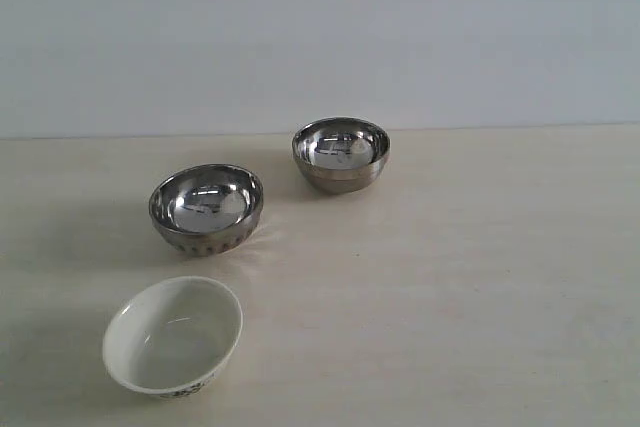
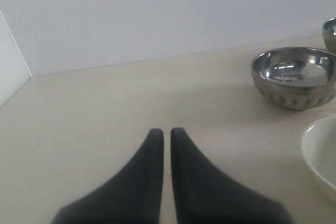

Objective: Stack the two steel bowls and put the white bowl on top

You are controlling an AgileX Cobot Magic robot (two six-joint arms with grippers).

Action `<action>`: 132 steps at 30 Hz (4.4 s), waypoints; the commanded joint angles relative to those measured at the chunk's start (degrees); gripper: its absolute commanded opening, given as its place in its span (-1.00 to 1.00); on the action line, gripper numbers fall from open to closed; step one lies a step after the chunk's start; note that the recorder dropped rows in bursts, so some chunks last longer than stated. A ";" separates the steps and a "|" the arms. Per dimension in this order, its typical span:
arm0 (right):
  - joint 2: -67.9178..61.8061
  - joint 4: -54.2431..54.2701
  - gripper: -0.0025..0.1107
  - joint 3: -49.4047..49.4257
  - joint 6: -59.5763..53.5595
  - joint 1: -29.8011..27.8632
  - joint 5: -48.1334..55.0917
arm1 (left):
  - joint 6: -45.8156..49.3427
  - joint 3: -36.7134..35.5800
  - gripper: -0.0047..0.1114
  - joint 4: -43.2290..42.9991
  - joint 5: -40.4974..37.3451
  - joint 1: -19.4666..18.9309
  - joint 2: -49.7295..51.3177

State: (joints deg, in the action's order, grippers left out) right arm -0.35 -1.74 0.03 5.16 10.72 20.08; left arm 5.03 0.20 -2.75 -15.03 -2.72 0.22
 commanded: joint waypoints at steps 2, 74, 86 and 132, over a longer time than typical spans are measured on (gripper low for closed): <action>0.35 4.31 -0.96 -0.03 5.09 -0.42 -0.51 | -0.56 -0.20 -0.85 0.39 0.44 -0.01 -0.22; -102.35 24.97 -0.22 -81.72 -4.82 8.07 2.55 | -0.56 -0.20 -0.85 0.39 0.44 -0.01 -0.22; -120.61 24.58 0.00 -96.85 -2.23 5.11 6.25 | -0.56 -0.20 -0.85 0.39 0.44 -0.01 -0.22; -129.80 26.26 -0.96 -106.24 -6.36 4.83 11.85 | -0.56 -0.20 -0.85 0.39 0.44 -0.01 -0.22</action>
State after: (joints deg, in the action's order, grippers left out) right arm -133.89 24.76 -105.49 0.00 16.80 28.72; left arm 5.03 0.20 -2.75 -15.03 -2.72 0.22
